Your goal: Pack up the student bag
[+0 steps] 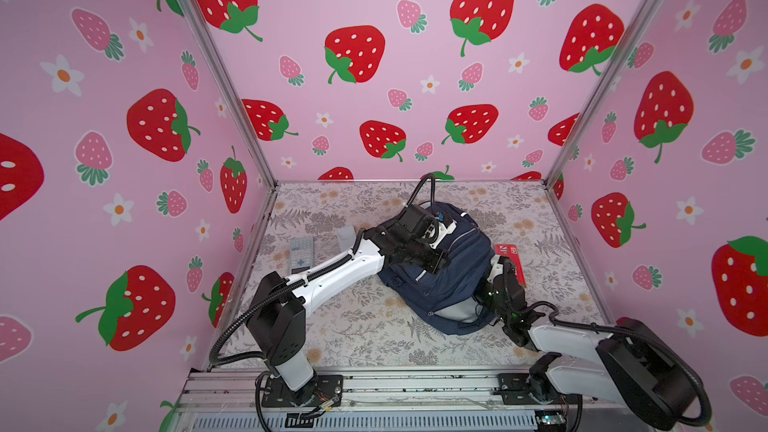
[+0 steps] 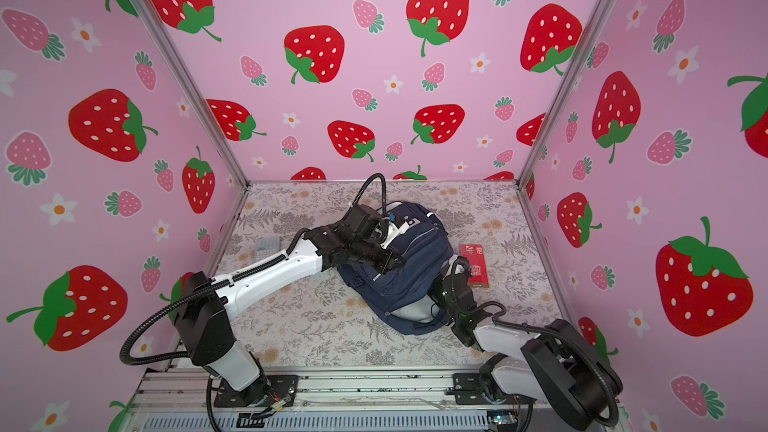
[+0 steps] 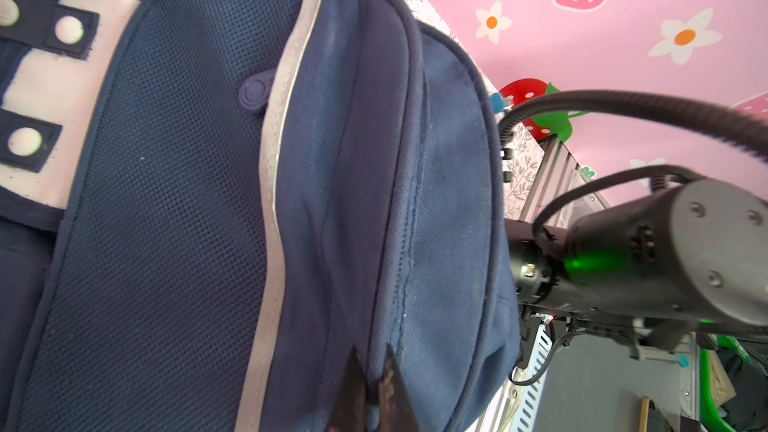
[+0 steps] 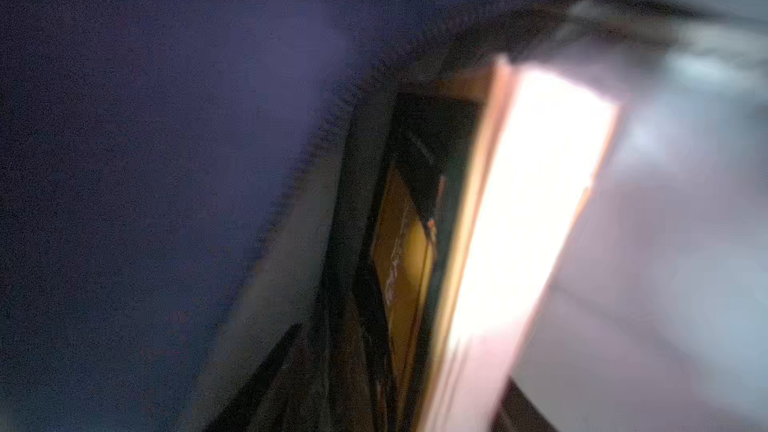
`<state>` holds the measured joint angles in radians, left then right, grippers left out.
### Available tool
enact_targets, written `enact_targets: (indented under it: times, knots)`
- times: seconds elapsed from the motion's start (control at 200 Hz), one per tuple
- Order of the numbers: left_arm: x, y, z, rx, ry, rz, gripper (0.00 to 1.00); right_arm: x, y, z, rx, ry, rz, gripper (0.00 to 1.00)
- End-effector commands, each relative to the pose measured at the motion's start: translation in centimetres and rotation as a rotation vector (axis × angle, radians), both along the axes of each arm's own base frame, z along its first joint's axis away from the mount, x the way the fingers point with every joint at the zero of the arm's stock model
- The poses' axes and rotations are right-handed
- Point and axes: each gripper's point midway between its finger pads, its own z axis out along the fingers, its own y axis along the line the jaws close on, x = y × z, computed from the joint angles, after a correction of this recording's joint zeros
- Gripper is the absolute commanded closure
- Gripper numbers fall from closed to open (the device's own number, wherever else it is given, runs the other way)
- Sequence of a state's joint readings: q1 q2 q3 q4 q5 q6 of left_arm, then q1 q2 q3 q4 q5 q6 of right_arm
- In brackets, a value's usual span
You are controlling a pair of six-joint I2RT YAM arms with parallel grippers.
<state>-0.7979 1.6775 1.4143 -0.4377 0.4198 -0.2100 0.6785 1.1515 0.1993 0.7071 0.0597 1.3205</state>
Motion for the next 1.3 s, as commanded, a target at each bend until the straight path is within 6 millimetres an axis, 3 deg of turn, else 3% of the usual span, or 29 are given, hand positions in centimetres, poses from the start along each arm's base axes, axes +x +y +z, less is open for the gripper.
enact_targets:
  times: [0.0,0.175,0.345,0.44,0.54,0.66,0.745,0.905,1.005,1.125,1.296]
  knots:
    - [0.7,-0.8,3.0,-0.080,-0.075,-0.020,1.00,-1.2,-2.4,-1.4,-0.132,0.073,-0.036,0.34]
    - [1.3,-0.7,1.8,-0.054,-0.061,0.012,1.00,-4.7,-5.1,-2.5,-0.234,0.132,-0.009,0.33]
    - [1.8,-0.6,1.2,-0.067,0.004,0.077,1.00,-7.4,-8.4,-3.0,-0.388,0.174,-0.004,0.42]
    - [1.8,-0.1,1.0,-0.086,0.034,0.126,0.64,-8.7,-11.0,-2.3,-0.509,0.179,-0.033,0.46]
    - [1.5,1.6,1.1,-0.087,0.032,0.205,0.46,-9.4,-12.0,-1.0,-0.571,0.151,-0.016,0.50]
    - [0.9,5.2,0.7,-0.072,0.045,0.344,0.36,-9.5,-10.8,-0.1,-0.583,0.124,0.066,0.58]
    - [-0.1,7.5,-0.7,-0.087,0.118,0.428,0.33,-9.3,-9.8,-0.1,-0.597,0.112,0.116,0.61]
    - [-2.6,9.4,-4.2,-0.137,0.275,0.505,0.26,-8.6,-7.8,0.8,-0.641,0.055,0.167,0.62]
    - [-3.7,9.4,-6.6,-0.177,0.384,0.543,0.25,-8.4,-6.1,1.6,-0.674,0.014,0.207,0.62]
    - [-3.6,8.4,-7.7,-0.266,0.479,0.574,0.24,-8.9,-3.6,1.9,-0.748,-0.022,0.276,0.62]
    - [-2.5,6.7,-8.5,-0.276,0.515,0.574,0.25,-11.6,1.3,2.0,-0.863,-0.078,0.402,0.62]
